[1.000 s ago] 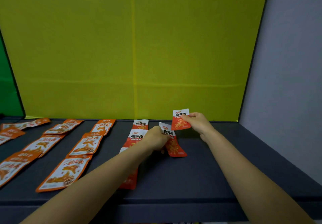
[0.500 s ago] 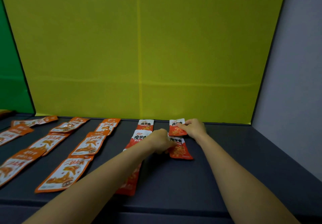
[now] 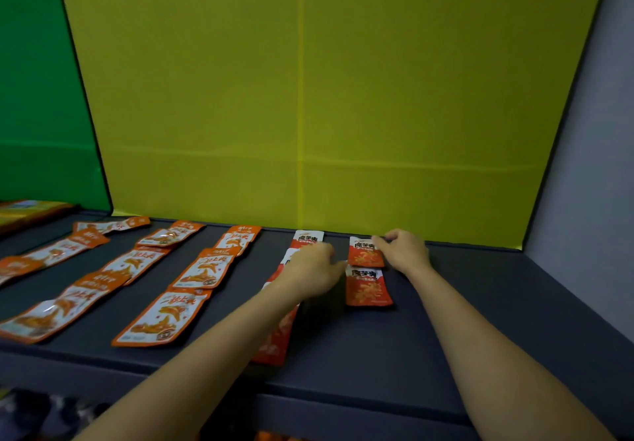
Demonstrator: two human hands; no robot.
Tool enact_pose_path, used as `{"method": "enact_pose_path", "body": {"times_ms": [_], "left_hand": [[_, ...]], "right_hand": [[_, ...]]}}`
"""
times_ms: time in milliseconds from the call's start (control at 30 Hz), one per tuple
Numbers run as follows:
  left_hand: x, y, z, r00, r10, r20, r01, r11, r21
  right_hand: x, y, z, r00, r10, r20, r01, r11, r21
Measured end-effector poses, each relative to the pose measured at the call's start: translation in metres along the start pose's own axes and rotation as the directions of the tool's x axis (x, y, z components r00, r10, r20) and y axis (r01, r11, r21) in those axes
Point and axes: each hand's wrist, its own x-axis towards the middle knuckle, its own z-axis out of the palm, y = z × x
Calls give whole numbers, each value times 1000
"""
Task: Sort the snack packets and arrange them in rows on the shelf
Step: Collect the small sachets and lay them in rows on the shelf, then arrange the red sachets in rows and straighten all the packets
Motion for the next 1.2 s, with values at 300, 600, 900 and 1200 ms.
{"method": "enact_pose_path", "body": {"times_ms": [300,600,900,1200], "left_hand": [[-100,-118,-84,857,-18,-516,36,999,26],[-228,-261,-141,738,-252,-626,297,954,-34],[-363,-383,-195,613,-397,-683,575,817,41],[-451,-475,-231,429,-549,-717,804,594,27]], "right_hand": [[-82,-74,-21,889,-458,26,454,886,89],[-197,-210,56,641,-758,123,734,652,191],[-291,-348,186,457,-860,225,780,510,363],[-350,-453,300,275,-908,317,766,406,498]]}}
